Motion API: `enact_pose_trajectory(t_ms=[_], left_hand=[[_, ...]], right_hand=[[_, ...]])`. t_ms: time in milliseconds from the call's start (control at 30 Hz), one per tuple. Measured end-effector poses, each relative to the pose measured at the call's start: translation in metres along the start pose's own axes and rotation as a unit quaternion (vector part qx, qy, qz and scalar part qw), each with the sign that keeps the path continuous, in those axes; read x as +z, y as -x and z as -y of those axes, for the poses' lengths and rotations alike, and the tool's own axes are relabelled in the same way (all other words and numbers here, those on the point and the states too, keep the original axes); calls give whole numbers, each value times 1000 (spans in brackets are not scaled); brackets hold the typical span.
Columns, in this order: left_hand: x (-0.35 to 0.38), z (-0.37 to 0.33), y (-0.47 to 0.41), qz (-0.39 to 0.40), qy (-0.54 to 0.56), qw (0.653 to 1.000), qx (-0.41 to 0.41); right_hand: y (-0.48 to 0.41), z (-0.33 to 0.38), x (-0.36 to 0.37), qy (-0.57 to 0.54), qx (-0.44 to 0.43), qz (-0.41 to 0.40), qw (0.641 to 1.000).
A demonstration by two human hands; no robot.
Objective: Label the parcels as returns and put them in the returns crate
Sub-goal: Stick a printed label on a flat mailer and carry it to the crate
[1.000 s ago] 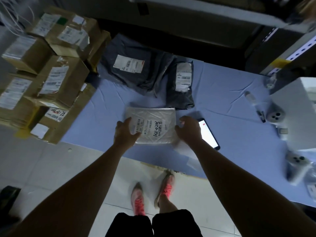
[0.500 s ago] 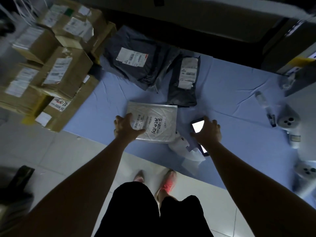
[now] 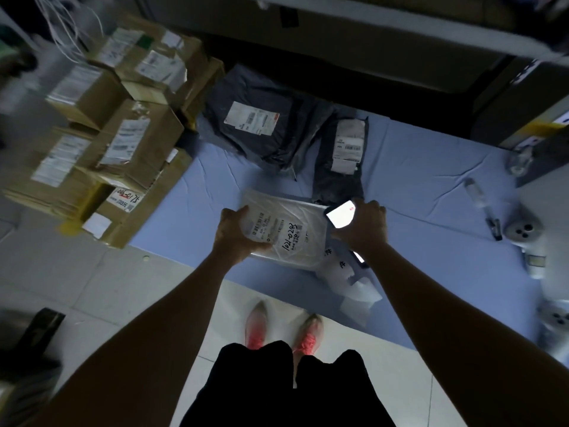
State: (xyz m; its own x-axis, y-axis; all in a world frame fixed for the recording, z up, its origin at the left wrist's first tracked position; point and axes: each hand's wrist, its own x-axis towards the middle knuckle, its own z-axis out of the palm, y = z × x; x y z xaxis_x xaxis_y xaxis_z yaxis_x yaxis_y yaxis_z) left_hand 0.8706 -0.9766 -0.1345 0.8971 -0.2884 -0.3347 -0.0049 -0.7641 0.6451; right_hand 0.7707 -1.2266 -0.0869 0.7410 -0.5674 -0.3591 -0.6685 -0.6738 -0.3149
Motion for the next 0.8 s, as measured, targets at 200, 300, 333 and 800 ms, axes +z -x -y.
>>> enact_pose_trajectory(t_ms=[200, 300, 333, 800], left_hand=[[-20, 9, -1, -43, 6, 997, 60], [-28, 13, -3, -52, 15, 995, 87], [-31, 15, -5, -52, 17, 994, 97], [-44, 24, -17, -16, 24, 991, 133]], right_hand=[[13, 54, -4, 20, -99, 113, 989], [18, 62, -6, 53, -112, 132, 984], [19, 62, -6, 65, -114, 133, 982], [32, 56, -6, 112, -121, 106, 981]])
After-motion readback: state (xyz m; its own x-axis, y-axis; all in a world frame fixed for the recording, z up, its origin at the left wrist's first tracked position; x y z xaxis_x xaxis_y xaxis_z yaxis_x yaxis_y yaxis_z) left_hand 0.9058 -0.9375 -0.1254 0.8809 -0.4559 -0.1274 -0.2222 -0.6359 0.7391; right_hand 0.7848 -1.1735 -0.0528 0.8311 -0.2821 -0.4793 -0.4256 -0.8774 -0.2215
